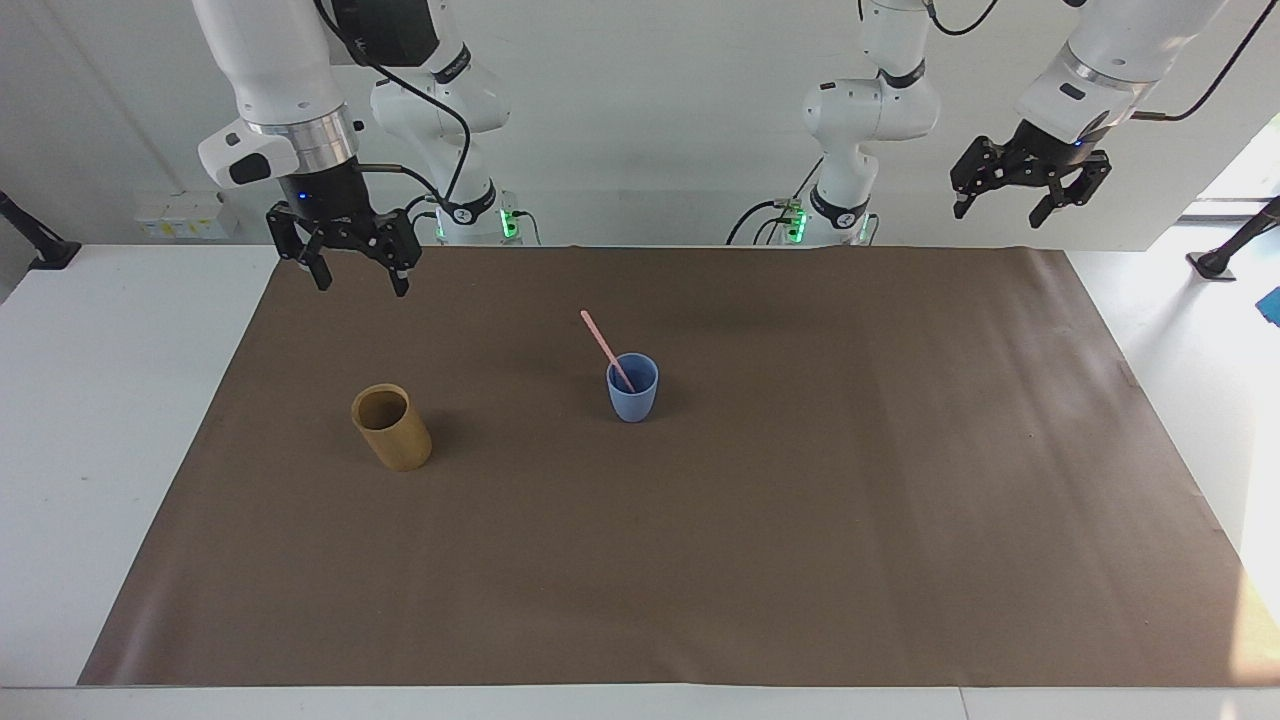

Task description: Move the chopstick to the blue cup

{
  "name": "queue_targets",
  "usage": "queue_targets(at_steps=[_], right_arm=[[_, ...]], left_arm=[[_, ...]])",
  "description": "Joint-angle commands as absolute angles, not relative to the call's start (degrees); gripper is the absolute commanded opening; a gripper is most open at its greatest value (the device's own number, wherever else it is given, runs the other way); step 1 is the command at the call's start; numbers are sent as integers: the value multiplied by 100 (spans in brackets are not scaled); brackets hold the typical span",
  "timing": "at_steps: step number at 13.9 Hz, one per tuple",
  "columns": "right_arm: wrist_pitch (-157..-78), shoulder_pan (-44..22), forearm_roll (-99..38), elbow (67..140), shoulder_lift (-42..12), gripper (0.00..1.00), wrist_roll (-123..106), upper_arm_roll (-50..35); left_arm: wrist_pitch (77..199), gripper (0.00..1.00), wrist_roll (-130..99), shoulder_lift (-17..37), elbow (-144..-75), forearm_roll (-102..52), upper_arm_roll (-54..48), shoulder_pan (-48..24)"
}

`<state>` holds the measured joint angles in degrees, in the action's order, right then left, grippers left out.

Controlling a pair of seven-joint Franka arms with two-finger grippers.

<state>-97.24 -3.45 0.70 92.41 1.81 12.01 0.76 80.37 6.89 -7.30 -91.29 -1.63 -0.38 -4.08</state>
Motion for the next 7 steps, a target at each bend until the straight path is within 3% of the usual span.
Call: queue_targets(at_steps=[1,7], right_arm=[[-9422,-158,-9,8824,-88,100,1248,0],[-9017,-123,27,8824,-26,100,1231,53]], left_arm=[[7998,100,659,-782,-9123,-246,-70,-378],[7954,100,659,-773,-9105,-202,-18,-220]])
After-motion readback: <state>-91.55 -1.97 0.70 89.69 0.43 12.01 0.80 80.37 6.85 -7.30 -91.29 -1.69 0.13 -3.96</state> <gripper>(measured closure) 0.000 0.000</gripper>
